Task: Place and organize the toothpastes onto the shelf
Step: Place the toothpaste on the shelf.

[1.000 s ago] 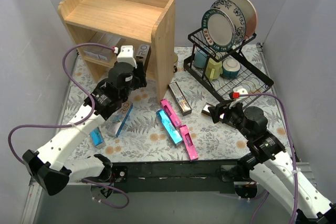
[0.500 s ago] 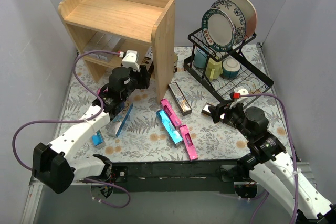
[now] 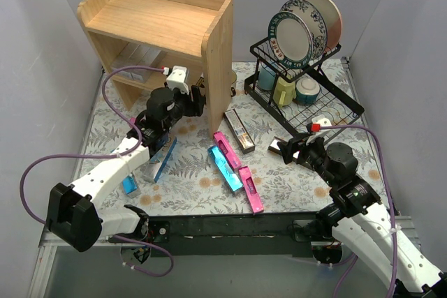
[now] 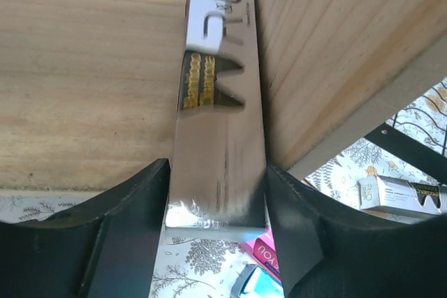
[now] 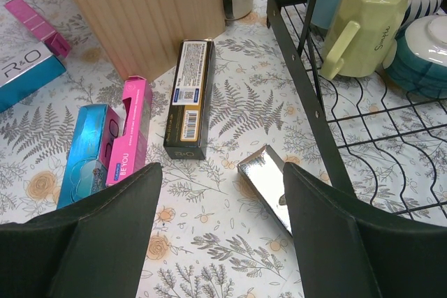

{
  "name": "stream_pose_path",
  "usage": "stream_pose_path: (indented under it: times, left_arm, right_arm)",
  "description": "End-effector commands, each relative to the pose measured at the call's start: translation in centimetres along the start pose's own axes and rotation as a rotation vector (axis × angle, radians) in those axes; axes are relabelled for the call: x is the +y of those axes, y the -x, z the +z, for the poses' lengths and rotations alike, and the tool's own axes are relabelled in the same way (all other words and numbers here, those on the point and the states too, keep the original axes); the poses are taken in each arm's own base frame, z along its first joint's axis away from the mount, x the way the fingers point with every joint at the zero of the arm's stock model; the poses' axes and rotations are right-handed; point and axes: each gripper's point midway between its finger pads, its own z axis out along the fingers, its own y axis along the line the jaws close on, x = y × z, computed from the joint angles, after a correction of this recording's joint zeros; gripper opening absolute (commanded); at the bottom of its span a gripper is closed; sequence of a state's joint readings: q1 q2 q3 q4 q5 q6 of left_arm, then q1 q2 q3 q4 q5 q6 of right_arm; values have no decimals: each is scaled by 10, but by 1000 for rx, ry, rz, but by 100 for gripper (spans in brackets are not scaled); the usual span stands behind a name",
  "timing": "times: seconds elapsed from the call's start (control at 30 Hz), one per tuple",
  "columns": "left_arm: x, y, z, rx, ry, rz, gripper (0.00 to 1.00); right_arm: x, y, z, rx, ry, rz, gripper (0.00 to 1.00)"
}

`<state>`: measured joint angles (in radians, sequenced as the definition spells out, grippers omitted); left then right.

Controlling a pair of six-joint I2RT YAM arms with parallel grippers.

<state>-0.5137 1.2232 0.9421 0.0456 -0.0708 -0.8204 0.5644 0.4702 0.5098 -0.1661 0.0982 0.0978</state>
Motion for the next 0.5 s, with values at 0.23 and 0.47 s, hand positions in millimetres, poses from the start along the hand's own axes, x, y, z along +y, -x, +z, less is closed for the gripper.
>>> stream_pose_path:
  times: [0.23, 0.47]
  left_arm:
    - [-10, 20, -4, -66, -49, -14, 63]
    - [-6, 45, -20, -148, -11, -110, 63]
  right_arm:
    - [2, 14, -1, -46, 8, -8, 78]
    - [5, 11, 1, -31, 23, -9, 78]
